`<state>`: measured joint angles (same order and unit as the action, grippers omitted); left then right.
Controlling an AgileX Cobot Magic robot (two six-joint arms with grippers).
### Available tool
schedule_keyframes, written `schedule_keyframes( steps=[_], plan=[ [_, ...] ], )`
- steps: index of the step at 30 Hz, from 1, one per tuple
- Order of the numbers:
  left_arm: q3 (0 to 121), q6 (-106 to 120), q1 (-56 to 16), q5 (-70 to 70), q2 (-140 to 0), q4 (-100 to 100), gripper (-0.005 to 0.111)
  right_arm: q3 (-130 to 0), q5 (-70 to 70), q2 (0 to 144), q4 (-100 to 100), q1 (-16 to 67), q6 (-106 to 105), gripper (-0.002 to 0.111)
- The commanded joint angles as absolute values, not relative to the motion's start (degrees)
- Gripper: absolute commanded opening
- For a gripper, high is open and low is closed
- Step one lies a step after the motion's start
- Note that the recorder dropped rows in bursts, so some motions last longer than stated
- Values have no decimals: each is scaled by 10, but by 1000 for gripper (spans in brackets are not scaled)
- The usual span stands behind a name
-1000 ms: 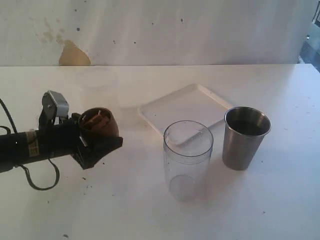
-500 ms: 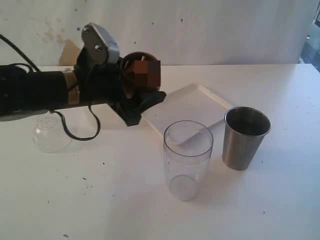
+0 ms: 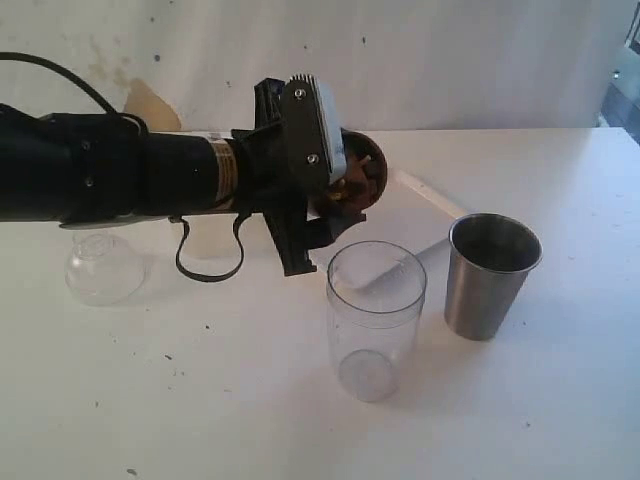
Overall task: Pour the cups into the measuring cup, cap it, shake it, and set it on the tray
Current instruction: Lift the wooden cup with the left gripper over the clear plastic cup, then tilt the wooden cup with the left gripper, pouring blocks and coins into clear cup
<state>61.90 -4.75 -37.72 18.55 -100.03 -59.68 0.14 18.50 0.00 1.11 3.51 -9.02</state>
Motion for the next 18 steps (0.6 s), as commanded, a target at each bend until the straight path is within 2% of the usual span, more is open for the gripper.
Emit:
schedule_keyframes(
  steps=[1,8,18],
  plan=[
    [624,-12,-381,186,-996,-594,0,0,180,0,8,33,-88,0],
    [628,-10,-414,157,-993,-593,0,0,180,0,8,33,-88,0],
    [657,70,-413,136,-994,-593,0,0,180,0,8,33,-88,0]
  ],
)
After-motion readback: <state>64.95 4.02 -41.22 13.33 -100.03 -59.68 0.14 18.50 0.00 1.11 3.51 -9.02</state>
